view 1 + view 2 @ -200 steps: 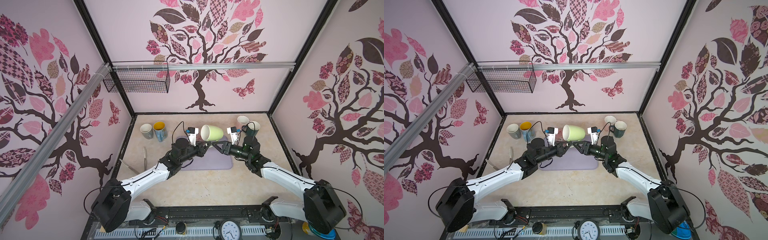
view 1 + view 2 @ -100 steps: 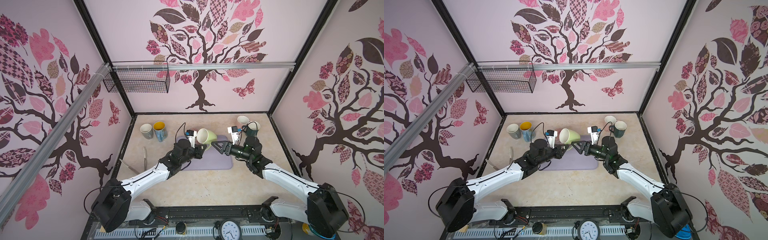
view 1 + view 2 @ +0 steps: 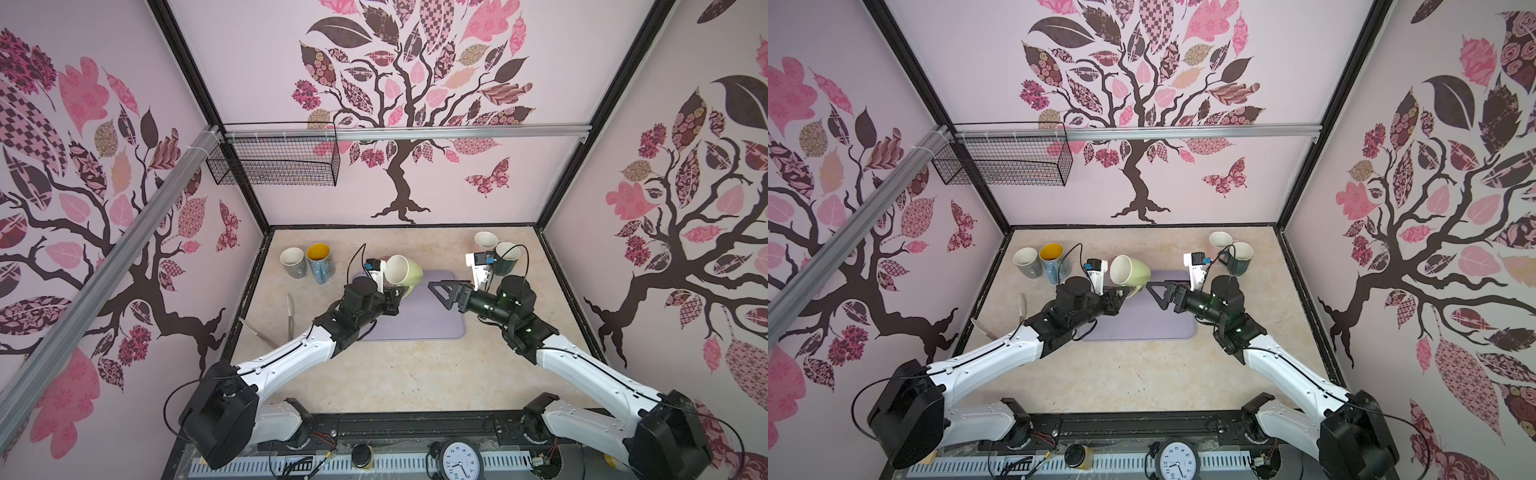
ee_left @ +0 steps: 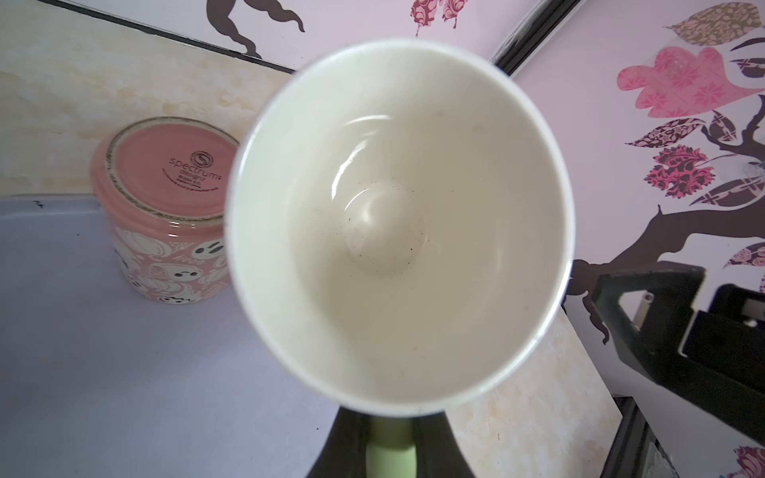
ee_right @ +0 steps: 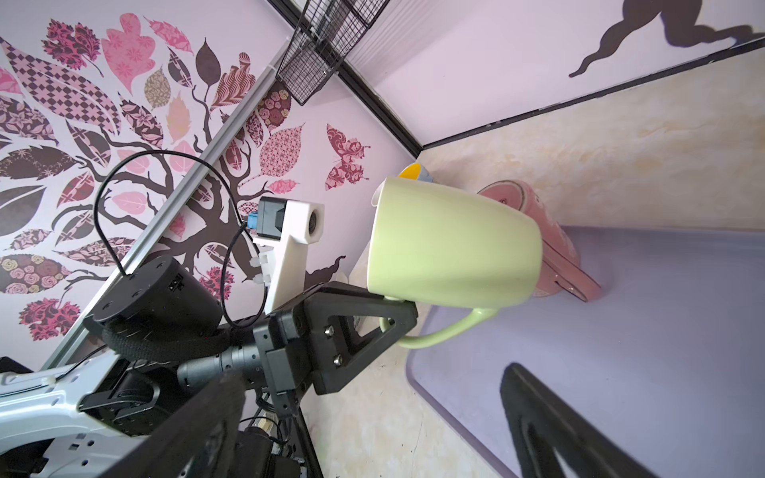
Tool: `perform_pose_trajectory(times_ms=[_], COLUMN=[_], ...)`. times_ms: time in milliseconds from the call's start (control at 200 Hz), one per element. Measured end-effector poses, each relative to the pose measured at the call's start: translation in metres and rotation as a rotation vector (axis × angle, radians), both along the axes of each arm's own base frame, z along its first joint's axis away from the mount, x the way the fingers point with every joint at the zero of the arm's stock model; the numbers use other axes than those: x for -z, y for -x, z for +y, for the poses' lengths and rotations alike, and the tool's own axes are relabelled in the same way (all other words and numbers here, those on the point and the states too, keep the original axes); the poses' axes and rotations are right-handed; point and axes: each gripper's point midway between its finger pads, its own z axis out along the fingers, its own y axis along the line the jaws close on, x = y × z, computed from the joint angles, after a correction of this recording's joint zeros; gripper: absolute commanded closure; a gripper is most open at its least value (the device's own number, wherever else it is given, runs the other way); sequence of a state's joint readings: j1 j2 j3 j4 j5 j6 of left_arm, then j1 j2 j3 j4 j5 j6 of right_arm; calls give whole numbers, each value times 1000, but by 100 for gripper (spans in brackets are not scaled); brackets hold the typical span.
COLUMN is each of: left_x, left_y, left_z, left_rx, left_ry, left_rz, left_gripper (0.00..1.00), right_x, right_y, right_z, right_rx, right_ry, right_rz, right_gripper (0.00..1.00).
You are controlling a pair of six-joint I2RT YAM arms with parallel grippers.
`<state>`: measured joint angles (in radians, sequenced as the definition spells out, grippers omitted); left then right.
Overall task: Turn the mug right side up
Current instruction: Place the mug at the top-left of the table.
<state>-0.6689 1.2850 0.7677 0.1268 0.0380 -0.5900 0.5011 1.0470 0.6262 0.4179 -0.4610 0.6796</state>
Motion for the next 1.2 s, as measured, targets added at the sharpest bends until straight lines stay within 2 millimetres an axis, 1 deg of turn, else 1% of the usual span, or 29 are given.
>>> perform_pose_trajectory(times_ms=[80, 200, 320, 475, 655, 770, 875, 945, 1005, 1105, 1201], left_x=[0, -4, -8, -10, -6, -6, -5, 0, 8, 27, 44], left_y=[-6, -16, -19, -16, -18, -23, -33, -43, -52, -69, -83], left_z=[11, 33, 53, 72, 95, 106, 113, 119, 126, 139, 147], left_rx=[-33, -100, -165, -222, -307, -351, -384, -408, -429, -462, -479], left_ry=[-7, -10, -49, -126, -239, -295, -334, -363, -394, -446, -487], left_rz=[5, 1, -14, -37, -36, -33, -36, -30, -13, 29, 67], left_gripper=[100, 100, 100, 100, 100, 100, 100, 100, 100, 100, 100], right_x=[2, 5, 7, 3, 0, 3, 8, 10, 11, 10, 8], right_y=[0, 3, 9, 17, 21, 24, 26, 28, 30, 33, 35], right_z=[-5, -14, -20, -26, -33, -37, -41, -42, -43, -43, -42], right_rx=[27, 64, 78, 88, 108, 122, 130, 132, 131, 123, 115], right_ry=[17, 43, 58, 62, 84, 101, 114, 120, 123, 121, 113], right_rz=[-5, -13, -16, -29, -49, -51, -50, -47, -42, -42, -46], right_gripper=[0, 1, 0, 0, 0, 1, 0, 1, 1, 0, 0])
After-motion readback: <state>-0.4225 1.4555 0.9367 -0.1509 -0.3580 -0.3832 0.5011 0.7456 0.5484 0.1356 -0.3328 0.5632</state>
